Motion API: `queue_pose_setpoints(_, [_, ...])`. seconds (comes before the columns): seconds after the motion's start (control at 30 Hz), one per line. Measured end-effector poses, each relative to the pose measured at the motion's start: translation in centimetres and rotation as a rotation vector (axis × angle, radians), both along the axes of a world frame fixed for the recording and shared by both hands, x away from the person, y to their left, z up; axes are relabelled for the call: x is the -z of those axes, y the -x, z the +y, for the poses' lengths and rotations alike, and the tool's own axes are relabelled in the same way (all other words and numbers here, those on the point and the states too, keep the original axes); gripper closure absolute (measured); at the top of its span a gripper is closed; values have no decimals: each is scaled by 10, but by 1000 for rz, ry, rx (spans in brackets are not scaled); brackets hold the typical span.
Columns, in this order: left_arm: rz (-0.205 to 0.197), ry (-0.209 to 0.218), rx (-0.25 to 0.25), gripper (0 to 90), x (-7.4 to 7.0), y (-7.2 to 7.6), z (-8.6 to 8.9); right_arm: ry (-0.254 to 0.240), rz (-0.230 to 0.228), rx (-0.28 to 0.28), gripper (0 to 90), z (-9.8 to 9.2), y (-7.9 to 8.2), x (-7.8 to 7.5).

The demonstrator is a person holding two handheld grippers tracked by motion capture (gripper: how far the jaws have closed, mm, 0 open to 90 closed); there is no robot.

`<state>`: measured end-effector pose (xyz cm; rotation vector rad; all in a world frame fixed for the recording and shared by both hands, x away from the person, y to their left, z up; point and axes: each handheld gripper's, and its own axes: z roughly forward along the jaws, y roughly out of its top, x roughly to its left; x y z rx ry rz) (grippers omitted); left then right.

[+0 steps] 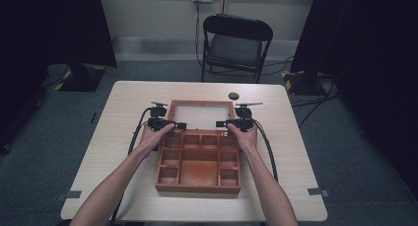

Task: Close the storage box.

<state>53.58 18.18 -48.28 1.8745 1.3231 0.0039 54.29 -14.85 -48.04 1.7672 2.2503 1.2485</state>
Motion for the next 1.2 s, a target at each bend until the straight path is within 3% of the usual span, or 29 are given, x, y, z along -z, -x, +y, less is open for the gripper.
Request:
queue_pose_setpoints(0.2, [-4, 3, 12, 76, -3, -2, 0, 17, -34, 0, 138, 1, 2, -4])
queue_pose_setpoints(0.27, [7, 57, 24, 135, 0, -3, 5, 25, -54, 0, 140, 2, 4, -6])
queue_pose_setpoints(0.3, [-9, 68, 16, 143, 0, -2, 4, 27, -60, -1, 143, 2, 4, -7])
queue_pose_setpoints(0.57, [-64, 31, 27, 184, -9, 1, 5, 17, -115, 18, 225, -1, 6, -15])
queue_pose_setpoints(0.63, [-79, 53, 21, 215, -14, 2, 7, -2, -125, 19, 236, -3, 7, -20])
queue_pose_setpoints(0.87, [-115, 45, 17, 218, -24, 6, 7, -5, -173, 16, 256, -4, 12, -32])
queue_pose_setpoints(1.07, [-155, 18, 24, 306, -33, 15, 14, -37, -209, 7, 337, -9, 19, -39])
queue_pose_setpoints(1.2, [-170, 9, 31, 321, -36, 18, 16, -16, -227, 7, 335, -5, 21, -41])
